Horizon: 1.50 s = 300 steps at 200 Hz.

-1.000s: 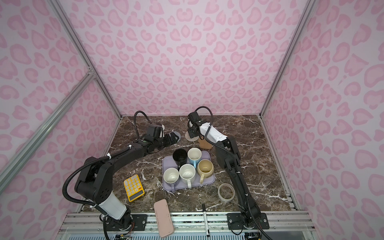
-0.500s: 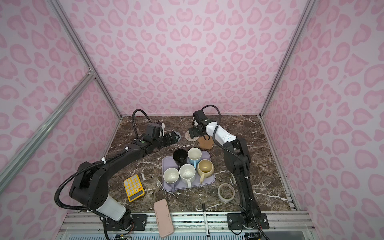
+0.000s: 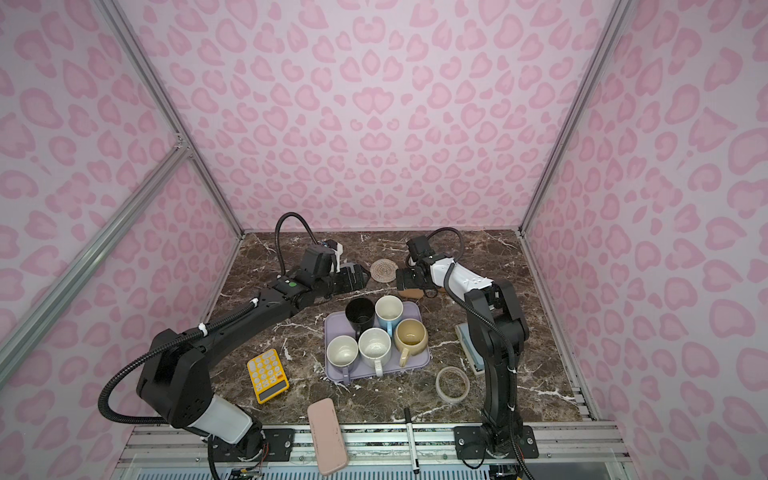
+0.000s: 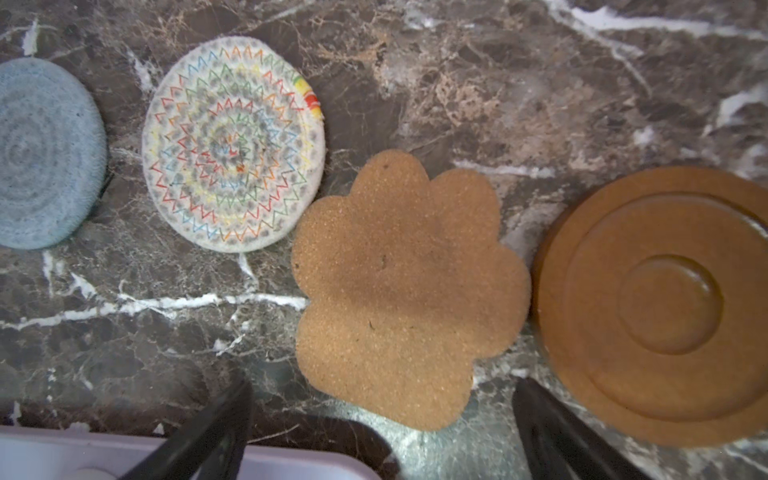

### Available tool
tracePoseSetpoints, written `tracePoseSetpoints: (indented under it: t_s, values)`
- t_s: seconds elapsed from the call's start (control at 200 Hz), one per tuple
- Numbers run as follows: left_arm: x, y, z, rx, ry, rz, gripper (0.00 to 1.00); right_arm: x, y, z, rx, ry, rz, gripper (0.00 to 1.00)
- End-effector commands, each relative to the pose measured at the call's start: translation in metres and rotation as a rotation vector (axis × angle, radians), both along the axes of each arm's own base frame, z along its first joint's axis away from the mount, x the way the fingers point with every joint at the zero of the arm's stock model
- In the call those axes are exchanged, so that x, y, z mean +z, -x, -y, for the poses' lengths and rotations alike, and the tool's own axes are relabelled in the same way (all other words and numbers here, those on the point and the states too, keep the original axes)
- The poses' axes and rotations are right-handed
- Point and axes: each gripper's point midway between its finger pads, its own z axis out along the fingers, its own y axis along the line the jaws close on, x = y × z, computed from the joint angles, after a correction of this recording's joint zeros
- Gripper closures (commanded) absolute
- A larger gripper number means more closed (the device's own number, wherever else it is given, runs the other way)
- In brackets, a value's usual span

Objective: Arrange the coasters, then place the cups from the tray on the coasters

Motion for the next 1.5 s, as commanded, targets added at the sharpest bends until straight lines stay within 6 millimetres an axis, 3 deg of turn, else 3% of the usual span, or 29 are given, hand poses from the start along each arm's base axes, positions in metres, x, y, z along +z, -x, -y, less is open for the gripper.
tracePoseSetpoints:
  t_s: [0.0,0.26,0.36,0.45,0.615,0.635,0.86,1.175,1.365,1.495]
  values:
    - [0.003,-0.001,-0.002,0.013,-0.018,0.008,0.02,-0.015,0.007,0.006,-0.035,0.014,-0.03,0.01]
    - [-0.001,0.004,-0.003,0.008,-0.041,0.0,0.02,-0.034,0.012,-0.002,-0.032,-0.041,-0.067,0.01]
    - [-0.002,0.005,-0.008,0.024,-0.056,0.004,0.02,-0.039,0.007,0.007,-0.056,0.038,-0.056,0.01]
    - [-0.002,0.006,-0.011,0.027,-0.068,0.008,0.02,-0.048,0.005,0.014,-0.074,0.088,-0.069,0.09]
    - [-0.002,0.004,-0.02,0.053,-0.11,0.016,0.02,-0.06,0.003,0.031,-0.092,0.17,-0.078,0.14]
    - [-0.002,0.003,-0.021,0.053,-0.113,0.015,0.02,-0.052,-0.007,0.029,-0.094,0.16,-0.055,0.15]
    - [-0.003,-0.005,-0.015,0.049,-0.118,0.017,0.02,-0.054,-0.028,0.04,-0.066,0.199,-0.054,0.25]
    - [-0.011,-0.014,-0.017,0.066,-0.132,0.005,0.02,-0.042,-0.056,0.037,0.057,0.215,-0.014,0.24]
    - [-0.003,-0.015,-0.02,0.084,-0.13,0.022,0.02,-0.011,-0.08,0.035,0.093,0.195,0.056,0.21]
    - [0.0,-0.016,-0.019,0.086,-0.128,0.025,0.02,0.001,-0.085,0.026,0.099,0.163,0.085,0.2]
